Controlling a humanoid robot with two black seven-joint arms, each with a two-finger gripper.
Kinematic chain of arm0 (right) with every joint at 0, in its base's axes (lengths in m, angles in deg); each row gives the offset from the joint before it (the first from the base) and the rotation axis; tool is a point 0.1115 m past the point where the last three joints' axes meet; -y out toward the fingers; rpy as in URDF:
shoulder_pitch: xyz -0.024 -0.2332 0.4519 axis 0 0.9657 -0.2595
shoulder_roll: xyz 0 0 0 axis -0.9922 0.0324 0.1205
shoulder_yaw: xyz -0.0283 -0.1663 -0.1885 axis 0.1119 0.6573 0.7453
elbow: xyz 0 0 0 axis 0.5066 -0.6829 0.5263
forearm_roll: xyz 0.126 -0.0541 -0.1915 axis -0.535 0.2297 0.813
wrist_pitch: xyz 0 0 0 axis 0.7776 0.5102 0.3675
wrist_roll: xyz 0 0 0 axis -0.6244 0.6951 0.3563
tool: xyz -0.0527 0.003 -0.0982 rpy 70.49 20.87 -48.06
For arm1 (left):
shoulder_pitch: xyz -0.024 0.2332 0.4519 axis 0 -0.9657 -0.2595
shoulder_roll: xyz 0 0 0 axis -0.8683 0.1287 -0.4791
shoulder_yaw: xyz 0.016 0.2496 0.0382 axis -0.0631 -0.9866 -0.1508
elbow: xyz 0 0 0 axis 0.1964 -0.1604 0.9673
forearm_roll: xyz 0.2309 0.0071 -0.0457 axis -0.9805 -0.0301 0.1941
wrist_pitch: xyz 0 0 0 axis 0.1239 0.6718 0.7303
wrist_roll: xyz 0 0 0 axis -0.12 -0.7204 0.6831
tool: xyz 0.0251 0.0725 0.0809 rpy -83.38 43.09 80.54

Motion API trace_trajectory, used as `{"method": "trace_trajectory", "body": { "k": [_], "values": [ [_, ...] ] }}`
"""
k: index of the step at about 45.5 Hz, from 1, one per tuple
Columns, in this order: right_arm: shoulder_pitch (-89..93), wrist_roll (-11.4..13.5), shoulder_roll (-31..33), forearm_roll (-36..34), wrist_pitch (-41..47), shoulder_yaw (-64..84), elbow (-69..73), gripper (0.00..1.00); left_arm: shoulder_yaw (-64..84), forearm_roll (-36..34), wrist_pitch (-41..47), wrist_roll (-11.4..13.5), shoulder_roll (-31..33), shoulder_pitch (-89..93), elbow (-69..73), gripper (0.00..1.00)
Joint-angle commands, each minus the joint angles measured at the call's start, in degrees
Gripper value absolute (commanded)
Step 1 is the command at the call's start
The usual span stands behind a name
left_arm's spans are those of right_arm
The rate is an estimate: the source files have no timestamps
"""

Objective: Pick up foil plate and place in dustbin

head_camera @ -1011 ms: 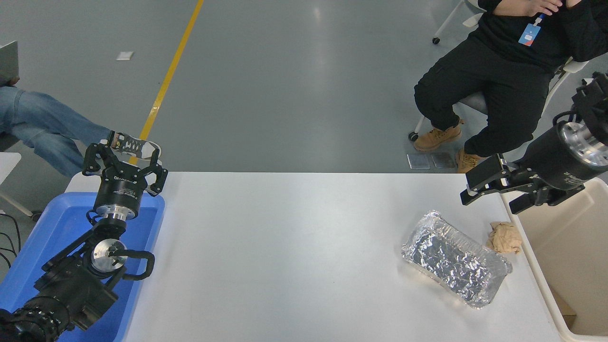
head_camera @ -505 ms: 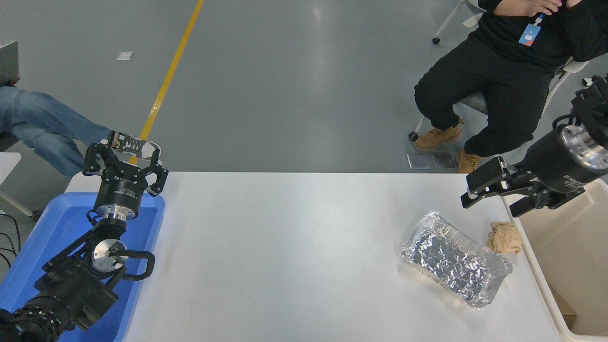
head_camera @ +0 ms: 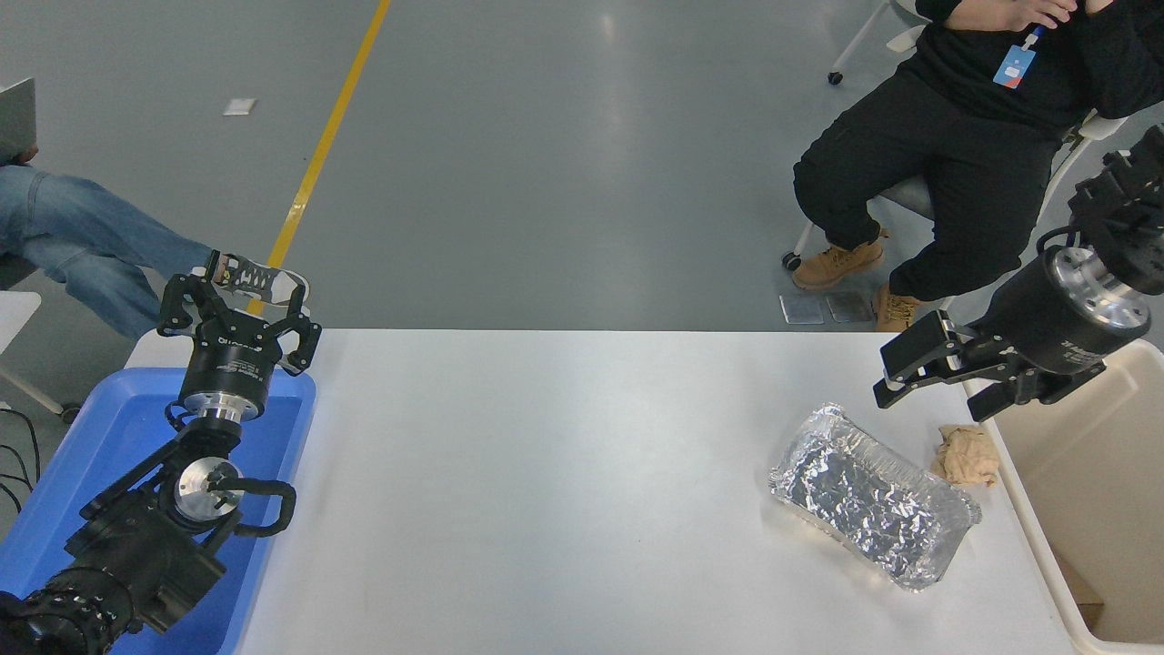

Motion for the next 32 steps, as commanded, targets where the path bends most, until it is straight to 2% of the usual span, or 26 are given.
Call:
{"method": "trace_trajectory", "body": {
  "k": [1,10,19,32],
  "values": [
    [0.8,0.0,0.1,1.0,0.0,0.2,-1.1,1.00,0.0,0.0,0.0,0.0,0.0,0.0,0.0,0.99],
    [1.1,-0.1,0.0,-0.5,0.0,0.3,-2.4,1.00,0.0,0.0,0.0,0.0,0.0,0.0,0.0,0.99],
    [3.0,-0.1,-0.3,-11.1,0.0,1.5,-10.3,1.00,0.0,0.0,0.0,0.0,0.0,0.0,0.0,0.99],
    [3.8,-0.1,-0.2,-16.2,0.0,5.1,-11.0,1.00,0.0,0.0,0.0,0.0,0.0,0.0,0.0,0.99]
  ]
}}
